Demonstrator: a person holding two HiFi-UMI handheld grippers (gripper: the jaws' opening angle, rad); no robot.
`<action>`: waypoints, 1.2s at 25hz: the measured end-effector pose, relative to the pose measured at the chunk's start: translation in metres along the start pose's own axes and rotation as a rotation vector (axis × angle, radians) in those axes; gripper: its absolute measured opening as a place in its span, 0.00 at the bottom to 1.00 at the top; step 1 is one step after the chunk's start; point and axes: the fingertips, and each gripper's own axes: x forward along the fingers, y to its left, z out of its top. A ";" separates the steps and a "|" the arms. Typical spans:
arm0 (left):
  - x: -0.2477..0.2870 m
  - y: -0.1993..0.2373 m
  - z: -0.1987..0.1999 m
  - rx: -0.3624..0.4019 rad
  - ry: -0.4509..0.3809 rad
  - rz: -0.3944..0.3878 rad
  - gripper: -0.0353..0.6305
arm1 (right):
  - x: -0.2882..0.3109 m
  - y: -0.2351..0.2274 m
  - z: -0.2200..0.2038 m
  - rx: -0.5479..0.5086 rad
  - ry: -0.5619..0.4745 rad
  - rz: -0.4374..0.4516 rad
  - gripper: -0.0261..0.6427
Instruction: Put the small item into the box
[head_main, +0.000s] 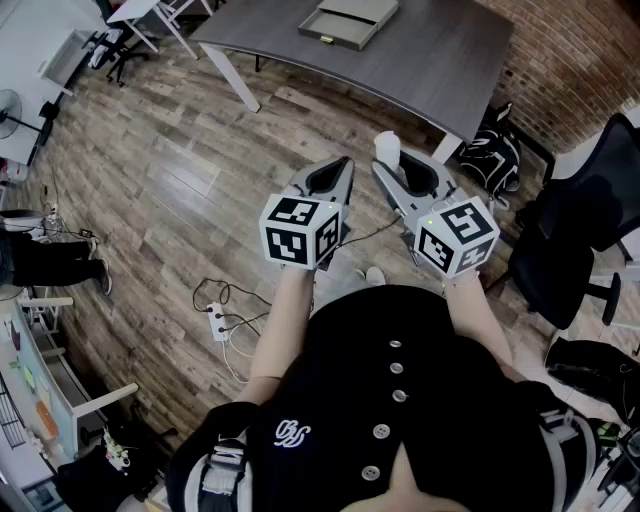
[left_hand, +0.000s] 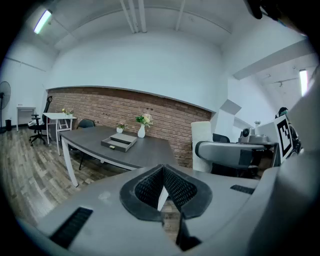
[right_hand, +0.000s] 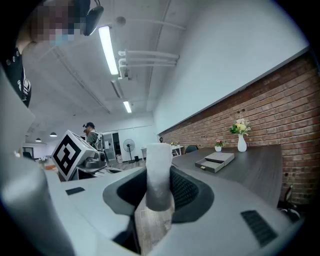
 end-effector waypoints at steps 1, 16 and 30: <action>0.000 0.000 0.001 -0.001 -0.003 -0.001 0.07 | 0.000 0.000 0.000 0.008 -0.006 0.003 0.24; 0.004 0.008 -0.002 -0.013 -0.004 0.028 0.07 | 0.011 -0.001 -0.011 0.035 0.027 0.049 0.24; 0.033 0.050 0.001 -0.063 0.005 0.116 0.07 | 0.045 -0.046 -0.019 0.042 0.067 0.063 0.24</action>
